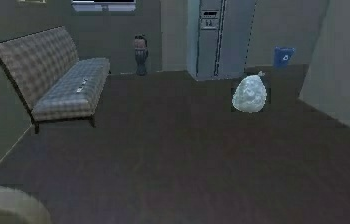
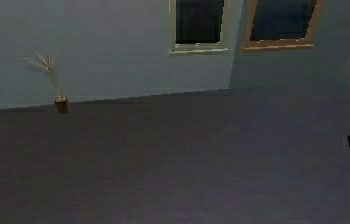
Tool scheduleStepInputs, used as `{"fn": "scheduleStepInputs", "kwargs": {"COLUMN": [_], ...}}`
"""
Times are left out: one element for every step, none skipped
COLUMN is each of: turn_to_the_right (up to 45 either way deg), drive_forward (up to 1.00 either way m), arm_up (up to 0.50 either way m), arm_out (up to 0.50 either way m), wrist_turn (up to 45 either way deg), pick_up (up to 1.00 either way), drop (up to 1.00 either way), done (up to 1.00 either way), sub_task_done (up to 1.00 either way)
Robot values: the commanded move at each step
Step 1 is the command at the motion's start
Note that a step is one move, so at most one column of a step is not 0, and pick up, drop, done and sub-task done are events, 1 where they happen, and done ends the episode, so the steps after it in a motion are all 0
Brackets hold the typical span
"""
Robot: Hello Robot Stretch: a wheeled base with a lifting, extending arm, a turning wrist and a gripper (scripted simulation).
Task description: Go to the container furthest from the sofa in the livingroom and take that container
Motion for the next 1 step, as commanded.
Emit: {"fn": "scheduleStepInputs", "kwargs": {"turn_to_the_right": [0.0], "drive_forward": [0.35], "arm_up": [0.00], "arm_out": [0.00], "wrist_turn": [0.0], "pick_up": [0.00], "drop": [0.00], "done": [0.00], "sub_task_done": [0.00]}}
